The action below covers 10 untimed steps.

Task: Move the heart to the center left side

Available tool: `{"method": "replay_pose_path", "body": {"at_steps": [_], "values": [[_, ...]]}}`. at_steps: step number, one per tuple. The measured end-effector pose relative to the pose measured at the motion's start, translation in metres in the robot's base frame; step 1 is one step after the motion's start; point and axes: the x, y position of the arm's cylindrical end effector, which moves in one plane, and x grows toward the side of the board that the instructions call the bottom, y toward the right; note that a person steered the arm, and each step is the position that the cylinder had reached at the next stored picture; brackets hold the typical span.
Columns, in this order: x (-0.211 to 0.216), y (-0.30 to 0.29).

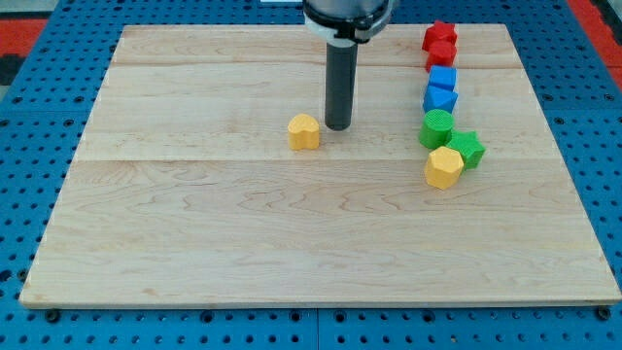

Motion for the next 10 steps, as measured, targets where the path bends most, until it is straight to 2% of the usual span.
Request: {"method": "replay_pose_path", "body": {"at_steps": [3,5,6,8,10], "values": [[0.038,-0.005],[0.038,-0.067],[0.026,-0.089],[-0.016,-0.084],[-0.034,-0.112]]}}
